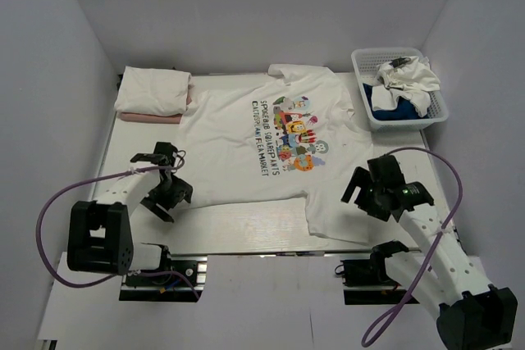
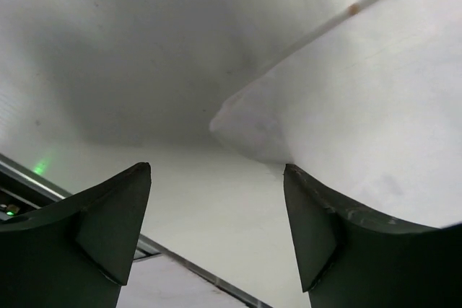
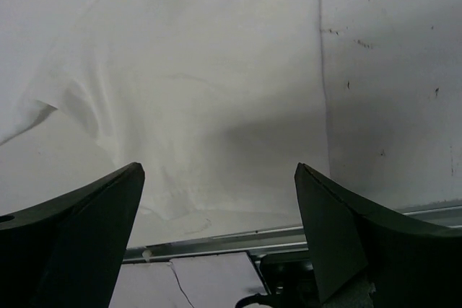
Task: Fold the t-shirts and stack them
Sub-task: Grap the side of the flattened tshirt closest away from the robot with both arms
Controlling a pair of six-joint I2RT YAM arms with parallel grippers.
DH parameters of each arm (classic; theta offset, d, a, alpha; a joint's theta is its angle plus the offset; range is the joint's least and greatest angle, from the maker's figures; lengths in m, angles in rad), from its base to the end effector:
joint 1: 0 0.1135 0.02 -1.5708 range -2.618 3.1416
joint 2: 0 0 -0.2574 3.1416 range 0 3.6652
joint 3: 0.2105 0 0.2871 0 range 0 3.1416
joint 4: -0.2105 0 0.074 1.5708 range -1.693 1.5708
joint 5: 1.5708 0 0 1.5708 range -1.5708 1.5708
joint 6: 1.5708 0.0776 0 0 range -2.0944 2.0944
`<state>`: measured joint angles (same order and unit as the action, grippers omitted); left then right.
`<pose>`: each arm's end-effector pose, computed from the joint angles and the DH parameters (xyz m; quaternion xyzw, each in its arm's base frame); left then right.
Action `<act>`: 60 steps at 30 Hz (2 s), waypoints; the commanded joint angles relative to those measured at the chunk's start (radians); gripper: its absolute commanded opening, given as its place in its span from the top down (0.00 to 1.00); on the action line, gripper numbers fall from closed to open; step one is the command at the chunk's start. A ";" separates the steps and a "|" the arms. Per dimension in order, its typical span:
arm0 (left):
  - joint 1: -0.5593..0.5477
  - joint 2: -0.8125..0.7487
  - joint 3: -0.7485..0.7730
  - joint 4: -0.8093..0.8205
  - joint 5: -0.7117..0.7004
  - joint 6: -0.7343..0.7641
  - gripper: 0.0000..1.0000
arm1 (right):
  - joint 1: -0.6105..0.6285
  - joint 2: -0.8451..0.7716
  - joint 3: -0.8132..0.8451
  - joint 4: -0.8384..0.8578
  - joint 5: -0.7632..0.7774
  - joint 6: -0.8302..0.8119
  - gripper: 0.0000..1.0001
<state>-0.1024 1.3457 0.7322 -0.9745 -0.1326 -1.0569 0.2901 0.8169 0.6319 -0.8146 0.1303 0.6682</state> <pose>0.2239 -0.0127 0.1009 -0.4578 0.8865 0.0601 0.0291 0.2064 0.0511 0.1815 0.1980 0.9370 0.0742 0.2783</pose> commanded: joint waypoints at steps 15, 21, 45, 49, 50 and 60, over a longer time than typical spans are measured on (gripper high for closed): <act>0.032 -0.013 -0.091 0.204 0.036 -0.089 0.94 | 0.017 0.036 -0.057 -0.064 -0.096 -0.001 0.10; 0.032 -0.081 -0.070 0.168 -0.012 -0.089 1.00 | 0.052 0.154 -0.037 -0.071 -0.213 -0.025 0.10; 0.032 -0.135 -0.040 0.146 0.014 -0.025 1.00 | 0.122 0.481 -0.046 0.233 -0.024 -0.074 1.00; 0.020 -0.146 -0.014 0.109 0.014 -0.005 1.00 | 0.126 0.487 0.044 0.131 -0.005 -0.111 1.00; 0.020 -0.146 -0.005 0.087 0.014 -0.005 1.00 | 0.124 0.444 0.083 0.109 -0.001 -0.119 1.00; 0.020 -0.157 0.009 -0.021 0.070 0.090 1.00 | 0.135 0.245 0.330 -0.383 -0.066 -0.113 1.00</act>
<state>-0.0807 1.2026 0.7288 -0.9314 -0.0895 -0.9955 0.4164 1.0962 0.9100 -0.9905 0.0875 0.5411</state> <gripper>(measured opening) 0.009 0.015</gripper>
